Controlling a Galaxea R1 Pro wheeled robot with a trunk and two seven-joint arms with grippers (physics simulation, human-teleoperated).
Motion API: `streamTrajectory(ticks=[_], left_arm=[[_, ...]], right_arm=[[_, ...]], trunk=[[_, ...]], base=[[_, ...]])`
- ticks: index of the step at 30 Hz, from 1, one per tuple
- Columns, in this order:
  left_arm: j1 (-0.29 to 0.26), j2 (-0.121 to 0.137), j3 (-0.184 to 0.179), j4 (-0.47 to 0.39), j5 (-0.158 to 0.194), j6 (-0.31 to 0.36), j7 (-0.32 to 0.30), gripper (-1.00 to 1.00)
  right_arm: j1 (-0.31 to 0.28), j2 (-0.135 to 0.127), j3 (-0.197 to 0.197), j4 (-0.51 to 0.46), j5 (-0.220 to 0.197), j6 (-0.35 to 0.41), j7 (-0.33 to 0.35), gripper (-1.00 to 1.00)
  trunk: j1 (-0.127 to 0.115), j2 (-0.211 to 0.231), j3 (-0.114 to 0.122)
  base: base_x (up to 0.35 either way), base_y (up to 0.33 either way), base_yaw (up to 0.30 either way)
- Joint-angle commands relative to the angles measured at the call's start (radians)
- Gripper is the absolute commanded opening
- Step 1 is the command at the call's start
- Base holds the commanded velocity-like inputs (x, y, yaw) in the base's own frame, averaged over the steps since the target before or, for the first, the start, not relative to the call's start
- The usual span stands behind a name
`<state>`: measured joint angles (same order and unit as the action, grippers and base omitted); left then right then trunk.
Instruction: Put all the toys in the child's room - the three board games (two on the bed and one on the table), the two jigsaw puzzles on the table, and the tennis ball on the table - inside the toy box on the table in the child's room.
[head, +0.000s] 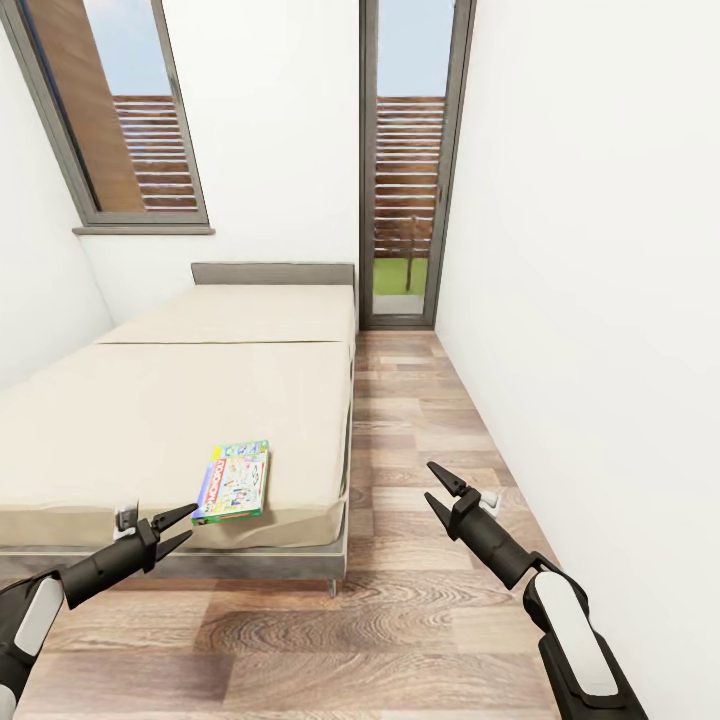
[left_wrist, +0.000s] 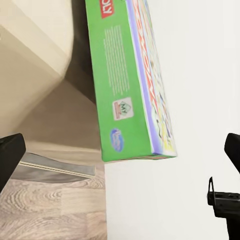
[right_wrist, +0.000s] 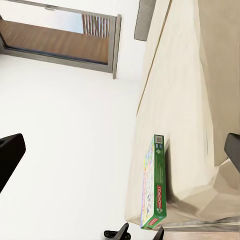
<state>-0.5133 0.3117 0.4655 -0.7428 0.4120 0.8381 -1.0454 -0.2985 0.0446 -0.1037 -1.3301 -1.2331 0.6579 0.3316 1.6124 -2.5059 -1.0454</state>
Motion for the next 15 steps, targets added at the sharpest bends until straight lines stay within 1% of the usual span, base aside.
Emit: streamTrajectory(ticks=[1, 10, 15], left_arm=[[-0.001, 0.0, 0.001, 0.0, 0.002, 0.006, -0.002, 1.0], [-0.001, 0.0, 0.001, 0.0, 0.002, 0.006, -0.001, 1.0], [-0.001, 0.001, 0.001, 0.0, 0.002, 0.007, -0.002, 1.0]], right_arm=[[-0.001, 0.001, -0.003, 0.0, -0.002, 0.008, 0.001, 1.0], [-0.001, -0.007, 0.001, 0.0, 0.0, 0.01, -0.008, 1.0], [-0.001, -0.011, -0.001, 0.0, 0.0, 0.014, -0.014, 1.0]], trunk=[[0.0, 0.0, -0.001], [0.0, 0.0, -0.001], [0.0, 0.0, -0.001]], base=[[0.0, 0.0, 0.0], [0.0, -0.004, 0.0], [0.0, -0.105, 0.0]])
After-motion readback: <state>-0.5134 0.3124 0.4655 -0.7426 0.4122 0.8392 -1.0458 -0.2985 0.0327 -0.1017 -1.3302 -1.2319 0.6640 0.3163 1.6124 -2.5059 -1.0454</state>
